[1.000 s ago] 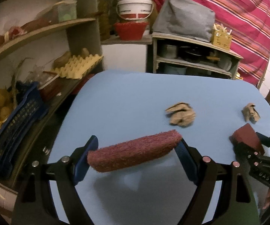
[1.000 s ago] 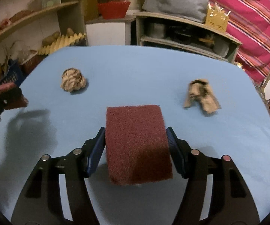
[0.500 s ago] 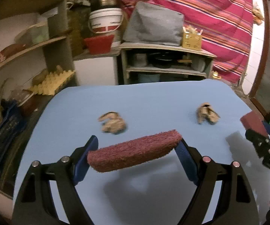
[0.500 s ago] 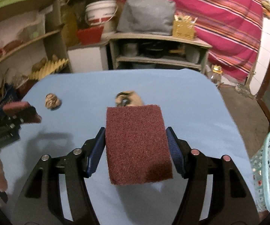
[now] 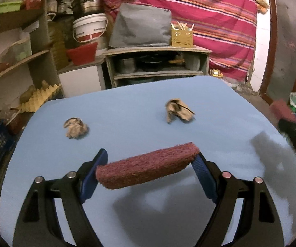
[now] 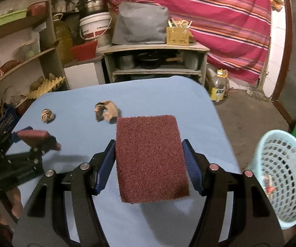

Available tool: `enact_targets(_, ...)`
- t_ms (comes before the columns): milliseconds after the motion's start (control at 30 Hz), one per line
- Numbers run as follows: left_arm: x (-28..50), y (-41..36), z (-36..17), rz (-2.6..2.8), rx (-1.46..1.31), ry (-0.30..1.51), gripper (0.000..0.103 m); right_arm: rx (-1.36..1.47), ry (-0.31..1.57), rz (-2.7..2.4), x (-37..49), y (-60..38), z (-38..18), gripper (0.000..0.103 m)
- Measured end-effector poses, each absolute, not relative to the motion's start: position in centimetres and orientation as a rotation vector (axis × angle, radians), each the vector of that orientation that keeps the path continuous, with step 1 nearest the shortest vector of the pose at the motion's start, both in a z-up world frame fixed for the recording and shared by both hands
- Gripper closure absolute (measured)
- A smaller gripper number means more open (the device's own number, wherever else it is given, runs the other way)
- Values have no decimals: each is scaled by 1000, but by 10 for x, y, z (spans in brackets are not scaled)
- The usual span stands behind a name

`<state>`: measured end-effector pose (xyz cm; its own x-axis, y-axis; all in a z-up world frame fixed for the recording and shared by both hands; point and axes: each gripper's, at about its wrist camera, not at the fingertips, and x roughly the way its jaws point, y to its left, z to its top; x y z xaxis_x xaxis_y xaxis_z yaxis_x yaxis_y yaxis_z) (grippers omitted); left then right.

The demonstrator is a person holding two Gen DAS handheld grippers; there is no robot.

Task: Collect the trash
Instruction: 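Carry both maroon sponges in the left and right tools over the basket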

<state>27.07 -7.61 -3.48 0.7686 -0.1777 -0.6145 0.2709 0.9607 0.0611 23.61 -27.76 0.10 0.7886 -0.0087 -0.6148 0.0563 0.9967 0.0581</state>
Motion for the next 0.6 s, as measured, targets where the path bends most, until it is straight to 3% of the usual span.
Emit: enact_targets(600,211,-231,11,-310,174,497,22,207,556,-209,138,-442,37,39)
